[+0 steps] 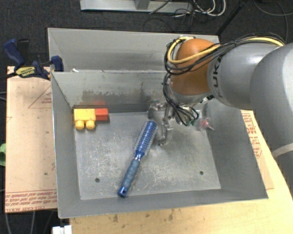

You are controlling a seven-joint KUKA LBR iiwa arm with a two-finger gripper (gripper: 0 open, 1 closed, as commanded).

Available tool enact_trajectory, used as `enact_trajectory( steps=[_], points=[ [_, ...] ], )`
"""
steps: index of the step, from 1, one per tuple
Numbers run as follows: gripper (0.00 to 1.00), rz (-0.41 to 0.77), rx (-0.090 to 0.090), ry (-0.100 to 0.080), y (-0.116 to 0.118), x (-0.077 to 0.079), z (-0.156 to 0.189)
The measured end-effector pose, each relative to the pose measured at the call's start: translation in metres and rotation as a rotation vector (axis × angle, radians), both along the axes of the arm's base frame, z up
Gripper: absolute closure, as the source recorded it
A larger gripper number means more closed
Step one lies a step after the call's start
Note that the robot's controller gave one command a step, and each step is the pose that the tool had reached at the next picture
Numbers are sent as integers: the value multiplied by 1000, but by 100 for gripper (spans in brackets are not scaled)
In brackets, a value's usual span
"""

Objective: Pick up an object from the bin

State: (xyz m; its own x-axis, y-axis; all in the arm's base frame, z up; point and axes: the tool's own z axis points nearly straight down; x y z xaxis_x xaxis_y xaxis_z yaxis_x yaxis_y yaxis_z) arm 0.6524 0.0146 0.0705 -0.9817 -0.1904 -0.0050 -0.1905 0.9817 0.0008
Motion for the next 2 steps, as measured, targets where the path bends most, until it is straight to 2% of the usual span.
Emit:
enact_trajectory(
  steps=[1,2],
  points=[
    [0,383,0,2,30,-31,12],
    [100,381,-1,3,29,-31,11]
  ],
)
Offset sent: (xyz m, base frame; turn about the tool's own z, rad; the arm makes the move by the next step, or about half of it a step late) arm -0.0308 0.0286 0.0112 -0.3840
